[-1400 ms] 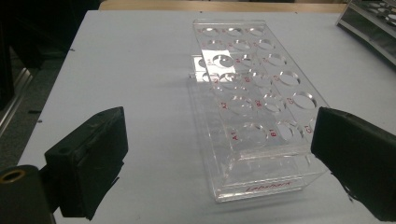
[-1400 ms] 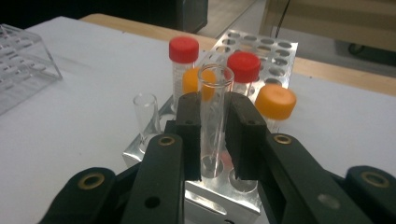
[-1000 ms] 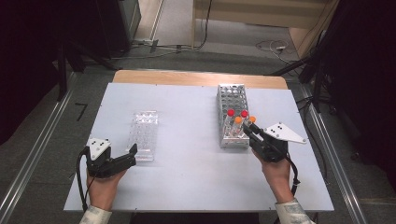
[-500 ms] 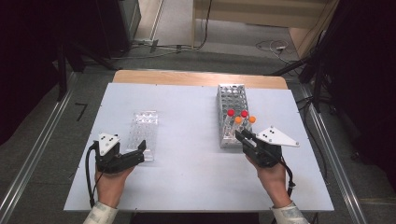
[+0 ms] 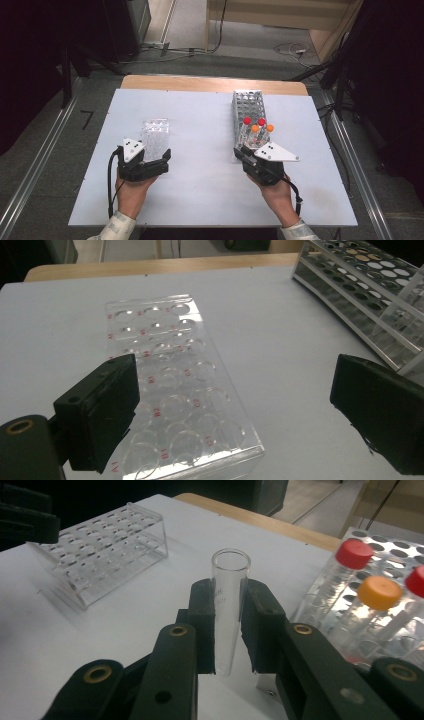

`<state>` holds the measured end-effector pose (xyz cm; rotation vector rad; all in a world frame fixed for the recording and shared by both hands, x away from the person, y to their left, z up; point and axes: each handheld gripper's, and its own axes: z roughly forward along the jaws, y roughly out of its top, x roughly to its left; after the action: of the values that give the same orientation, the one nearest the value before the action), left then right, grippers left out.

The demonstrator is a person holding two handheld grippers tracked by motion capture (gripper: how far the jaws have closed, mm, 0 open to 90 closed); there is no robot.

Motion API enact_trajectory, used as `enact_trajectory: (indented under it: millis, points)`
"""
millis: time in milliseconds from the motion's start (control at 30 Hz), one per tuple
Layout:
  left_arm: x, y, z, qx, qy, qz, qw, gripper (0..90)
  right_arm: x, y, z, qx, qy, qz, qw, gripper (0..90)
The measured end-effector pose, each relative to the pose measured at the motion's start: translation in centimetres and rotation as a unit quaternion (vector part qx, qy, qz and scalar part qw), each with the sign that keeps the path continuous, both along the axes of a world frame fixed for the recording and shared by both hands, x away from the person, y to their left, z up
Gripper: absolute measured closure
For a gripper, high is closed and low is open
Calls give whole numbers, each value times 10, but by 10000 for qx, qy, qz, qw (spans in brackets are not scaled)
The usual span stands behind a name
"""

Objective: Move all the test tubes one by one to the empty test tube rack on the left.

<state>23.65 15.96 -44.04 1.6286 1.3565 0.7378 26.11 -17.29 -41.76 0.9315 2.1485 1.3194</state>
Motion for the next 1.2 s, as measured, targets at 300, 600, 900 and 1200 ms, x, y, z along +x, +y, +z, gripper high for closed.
enact_trajectory:
  millis: [300,600,900,1200]
  points:
    - [7,-22,1,27,24,-334,9994,81,5,22,-14,-128,88,205,9997,735]
    - [13,-37,6,-48,-43,-577,9983,116,13,36,-21,-96,240,328,9991,735]
    - [14,-53,18,-317,-98,-931,9951,205,17,47,-25,-80,270,404,9988,735]
    - [14,-70,23,-506,-92,-1468,9878,393,16,54,-26,-100,241,482,9985,735]
